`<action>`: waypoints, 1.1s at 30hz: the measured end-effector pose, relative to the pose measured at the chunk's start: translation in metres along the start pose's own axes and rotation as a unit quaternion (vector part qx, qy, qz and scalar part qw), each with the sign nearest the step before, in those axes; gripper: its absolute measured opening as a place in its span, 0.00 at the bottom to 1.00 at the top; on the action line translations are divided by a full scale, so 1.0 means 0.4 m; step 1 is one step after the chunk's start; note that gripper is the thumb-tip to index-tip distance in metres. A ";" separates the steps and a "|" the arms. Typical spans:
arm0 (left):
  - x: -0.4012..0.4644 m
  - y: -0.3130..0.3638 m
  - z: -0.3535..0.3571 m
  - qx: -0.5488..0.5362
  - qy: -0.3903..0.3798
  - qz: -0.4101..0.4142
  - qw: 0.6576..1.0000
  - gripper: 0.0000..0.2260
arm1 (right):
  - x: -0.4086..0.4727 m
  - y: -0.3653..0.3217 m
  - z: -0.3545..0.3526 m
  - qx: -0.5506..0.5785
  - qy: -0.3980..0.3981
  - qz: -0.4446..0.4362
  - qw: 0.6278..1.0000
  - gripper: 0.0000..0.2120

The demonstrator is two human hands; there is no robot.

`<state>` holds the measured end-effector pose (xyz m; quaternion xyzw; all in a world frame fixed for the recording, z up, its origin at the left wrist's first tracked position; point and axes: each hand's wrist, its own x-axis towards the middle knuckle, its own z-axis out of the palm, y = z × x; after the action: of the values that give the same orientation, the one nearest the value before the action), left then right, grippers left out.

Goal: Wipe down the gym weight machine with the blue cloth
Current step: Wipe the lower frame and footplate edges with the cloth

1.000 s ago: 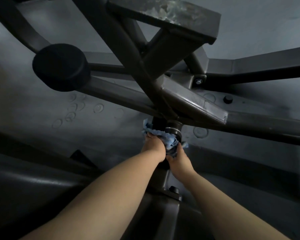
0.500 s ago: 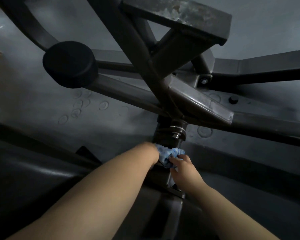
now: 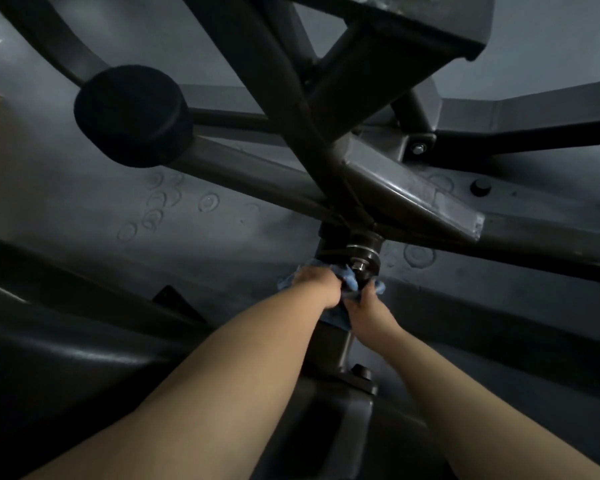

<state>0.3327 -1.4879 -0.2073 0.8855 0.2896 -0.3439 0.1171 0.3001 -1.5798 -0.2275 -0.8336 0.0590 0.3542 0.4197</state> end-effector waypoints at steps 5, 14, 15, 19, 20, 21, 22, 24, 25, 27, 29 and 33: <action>0.029 -0.003 -0.016 -0.033 0.013 0.042 0.998 0.19 | 0.035 -0.017 -0.005 0.134 0.052 0.077 0.987 0.22; 0.011 -0.029 -0.059 0.039 -0.079 0.084 0.993 0.25 | 0.051 0.006 -0.019 0.163 0.074 0.118 0.977 0.23; 0.002 -0.032 -0.066 0.040 -0.099 0.076 0.991 0.26 | 0.048 0.011 -0.016 0.149 0.072 0.115 0.980 0.22; -0.038 -0.038 -0.090 0.107 -0.192 0.031 0.975 0.29 | 0.015 0.020 -0.001 0.065 0.058 0.099 0.991 0.21; -0.046 -0.041 -0.094 0.127 -0.212 0.022 0.969 0.30 | 0.005 0.026 0.004 0.045 0.052 0.094 0.993 0.21; -0.056 -0.044 -0.099 0.150 -0.230 0.018 0.961 0.30 | -0.006 0.033 0.010 0.026 0.039 0.090 0.995 0.21; -0.064 -0.045 -0.101 0.176 -0.244 0.021 0.954 0.29 | -0.018 0.040 0.017 0.003 0.020 0.086 0.996 0.22; -0.070 -0.044 -0.100 0.223 -0.262 0.043 0.938 0.25 | -0.041 0.056 0.034 -0.054 -0.040 0.081 0.994 0.21; -0.070 -0.043 -0.098 0.237 -0.260 0.053 0.935 0.24 | -0.050 0.059 0.041 -0.082 -0.064 0.077 0.992 0.21; -0.065 -0.049 -0.087 0.249 -0.240 0.067 0.936 0.23 | -0.056 0.062 0.050 -0.101 -0.073 0.077 0.989 0.21; -0.053 -0.060 -0.071 0.241 -0.219 0.068 0.943 0.24 | -0.051 0.059 0.051 -0.086 -0.066 0.089 0.990 0.20; -0.036 -0.075 -0.061 0.180 -0.174 0.073 0.965 0.24 | -0.036 0.055 0.046 0.006 -0.042 0.129 0.991 0.20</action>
<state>0.3193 -1.4602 -0.1799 0.8370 0.1330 -0.5299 0.0296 0.2707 -1.5833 -0.2400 -0.8006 0.1505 0.4400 0.3780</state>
